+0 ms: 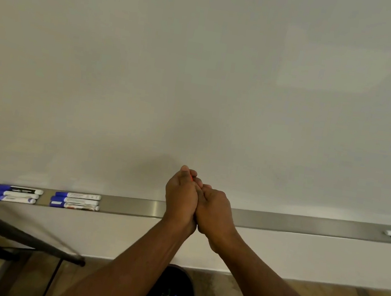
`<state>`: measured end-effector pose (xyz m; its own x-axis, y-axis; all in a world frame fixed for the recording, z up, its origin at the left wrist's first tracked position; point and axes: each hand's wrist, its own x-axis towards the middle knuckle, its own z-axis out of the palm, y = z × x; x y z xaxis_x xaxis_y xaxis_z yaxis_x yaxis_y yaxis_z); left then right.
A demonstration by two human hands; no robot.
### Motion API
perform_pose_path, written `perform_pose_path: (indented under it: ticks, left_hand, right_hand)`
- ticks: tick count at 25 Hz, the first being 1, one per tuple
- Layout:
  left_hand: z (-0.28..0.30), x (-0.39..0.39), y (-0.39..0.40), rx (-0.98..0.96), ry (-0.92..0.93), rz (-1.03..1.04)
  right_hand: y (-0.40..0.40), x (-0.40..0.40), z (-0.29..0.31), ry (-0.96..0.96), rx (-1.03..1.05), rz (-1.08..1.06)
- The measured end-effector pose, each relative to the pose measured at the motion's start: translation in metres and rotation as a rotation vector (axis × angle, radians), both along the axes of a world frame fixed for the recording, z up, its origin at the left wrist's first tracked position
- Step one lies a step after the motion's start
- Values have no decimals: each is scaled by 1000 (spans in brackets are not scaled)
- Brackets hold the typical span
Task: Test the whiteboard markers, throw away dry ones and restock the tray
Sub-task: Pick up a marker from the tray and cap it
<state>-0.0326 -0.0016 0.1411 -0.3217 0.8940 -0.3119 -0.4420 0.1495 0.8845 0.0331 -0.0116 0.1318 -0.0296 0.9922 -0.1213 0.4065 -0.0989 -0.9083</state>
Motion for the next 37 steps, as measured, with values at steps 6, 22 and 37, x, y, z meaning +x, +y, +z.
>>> perform_pose_path:
  ticks: [6, 22, 37]
  left_hand:
    - [-2, -9, -8, 35, -12, -7]
    - [18, -15, 8, 177, 3, -146]
    - [151, -8, 74, 1096, 1336, 142]
  right_hand:
    - [-7, -8, 3, -131, 68, 15]
    - [-11, 2, 9, -69, 138, 14]
    - [37, 95, 135, 148, 871, -185]
